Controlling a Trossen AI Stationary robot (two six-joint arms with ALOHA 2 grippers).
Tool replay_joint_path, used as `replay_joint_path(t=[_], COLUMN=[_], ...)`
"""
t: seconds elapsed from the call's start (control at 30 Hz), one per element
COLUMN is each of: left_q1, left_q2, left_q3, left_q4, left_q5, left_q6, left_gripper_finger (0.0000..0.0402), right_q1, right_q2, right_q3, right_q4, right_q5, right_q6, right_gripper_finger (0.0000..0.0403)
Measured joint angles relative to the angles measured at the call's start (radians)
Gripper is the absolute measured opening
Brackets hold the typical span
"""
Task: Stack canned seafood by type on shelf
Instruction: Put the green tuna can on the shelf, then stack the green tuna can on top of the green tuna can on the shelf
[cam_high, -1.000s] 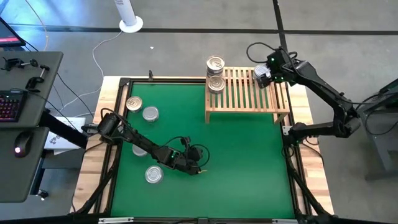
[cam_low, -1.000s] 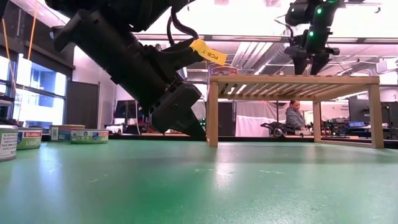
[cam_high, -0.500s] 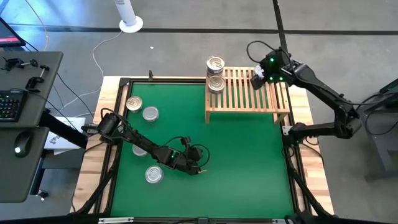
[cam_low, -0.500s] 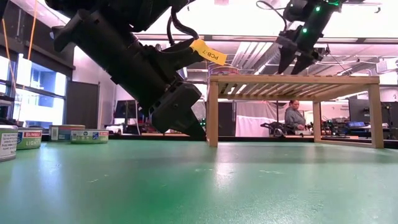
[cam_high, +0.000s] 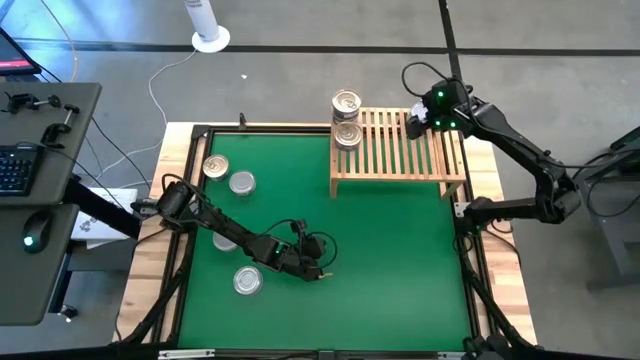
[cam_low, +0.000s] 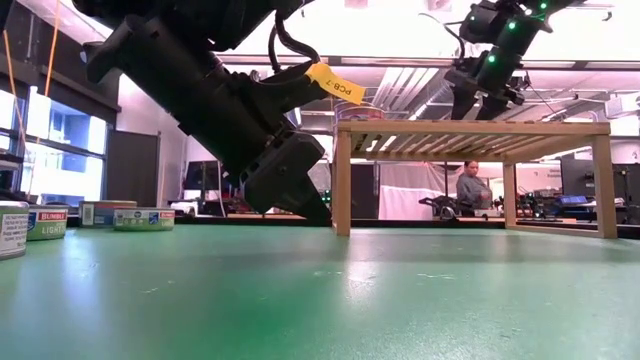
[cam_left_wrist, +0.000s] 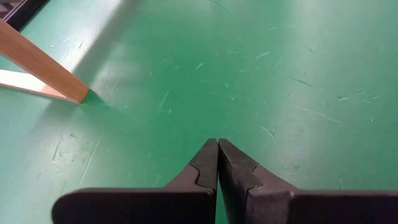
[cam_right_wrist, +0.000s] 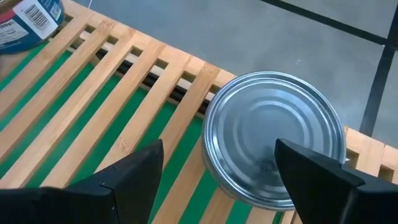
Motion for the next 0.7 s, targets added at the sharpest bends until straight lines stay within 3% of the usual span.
replay_joint_path(t=[0.43, 0.57, 0.7], left_q1=[0.000, 0.000, 0.000], left_q2=[0.000, 0.000, 0.000], left_q3=[0.000, 0.000, 0.000], left_q4=[0.000, 0.000, 0.002], left_q5=[0.001, 0.001, -0.002], left_q6=[0.000, 0.000, -0.001], left_gripper_finger=[0.0000, 0.0000, 0.0000], right_q1=[0.063, 0.182, 0.403], right_q2=[-0.065, -0.160, -0.282], right_q3=[0.034, 0.009, -0.099], right_q4=[0.028, 0.029, 0.088], right_q5=[0.000, 0.000, 0.051], right_q6=[-0.057, -0.052, 0.003], right_gripper_finger=[0.0302, 0.0302, 0.0302])
